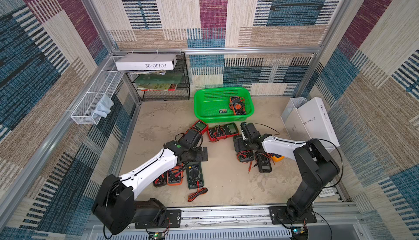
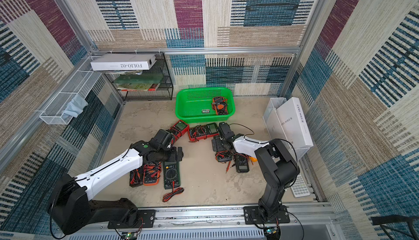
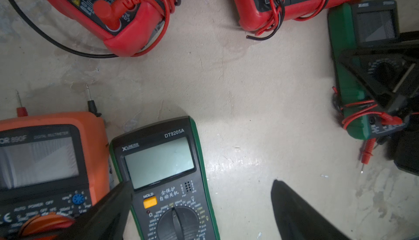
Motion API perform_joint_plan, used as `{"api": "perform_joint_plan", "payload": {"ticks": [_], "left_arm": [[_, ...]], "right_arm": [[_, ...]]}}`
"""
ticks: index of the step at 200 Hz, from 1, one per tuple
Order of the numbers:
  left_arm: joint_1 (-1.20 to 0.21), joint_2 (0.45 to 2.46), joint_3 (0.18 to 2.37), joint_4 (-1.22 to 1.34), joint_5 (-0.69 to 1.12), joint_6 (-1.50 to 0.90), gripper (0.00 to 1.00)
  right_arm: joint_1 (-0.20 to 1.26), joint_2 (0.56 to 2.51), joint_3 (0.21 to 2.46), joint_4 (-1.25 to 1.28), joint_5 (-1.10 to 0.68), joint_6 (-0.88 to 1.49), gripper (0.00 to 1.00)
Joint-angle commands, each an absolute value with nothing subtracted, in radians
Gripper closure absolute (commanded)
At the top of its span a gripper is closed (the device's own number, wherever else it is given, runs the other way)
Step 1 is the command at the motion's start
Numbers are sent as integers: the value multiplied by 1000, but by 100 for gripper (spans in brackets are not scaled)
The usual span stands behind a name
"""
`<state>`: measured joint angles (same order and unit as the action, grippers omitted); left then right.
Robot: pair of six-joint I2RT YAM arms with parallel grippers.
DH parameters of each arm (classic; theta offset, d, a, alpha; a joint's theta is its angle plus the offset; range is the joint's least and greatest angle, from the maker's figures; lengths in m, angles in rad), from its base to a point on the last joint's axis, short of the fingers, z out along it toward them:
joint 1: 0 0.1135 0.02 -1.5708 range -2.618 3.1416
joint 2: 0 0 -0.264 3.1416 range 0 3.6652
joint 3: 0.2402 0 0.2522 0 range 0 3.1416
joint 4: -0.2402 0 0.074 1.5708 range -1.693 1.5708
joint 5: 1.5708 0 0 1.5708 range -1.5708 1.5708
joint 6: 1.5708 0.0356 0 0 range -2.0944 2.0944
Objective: Put the multimeter into the basket
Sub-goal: Pick up the multimeter from the center of the board.
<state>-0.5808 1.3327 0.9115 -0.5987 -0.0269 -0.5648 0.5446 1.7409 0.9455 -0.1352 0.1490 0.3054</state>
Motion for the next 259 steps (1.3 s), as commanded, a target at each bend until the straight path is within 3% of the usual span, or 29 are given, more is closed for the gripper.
{"api": "perform_joint_plan", "payload": {"ticks": [1,76,198,243,259], "left_arm": [[-581,1331,915,-589,-25,-563,0],[-580,1368,928,-583,-25,-559,0],[-581,1380,930,-534,-61,-601,0],[-581,1374,933,-520,-79,-602,0],[-581,1374,938,-520,-83,-601,0]], "right_arm": [[551,1757,945,-109,131,317,0],[622,1801,947,-132,182,328,6],[634,1685,893,-117,121,369,29],[632,1652,902,-128,104,361,41],[630,1641,904,-130,97,358,49]]}}
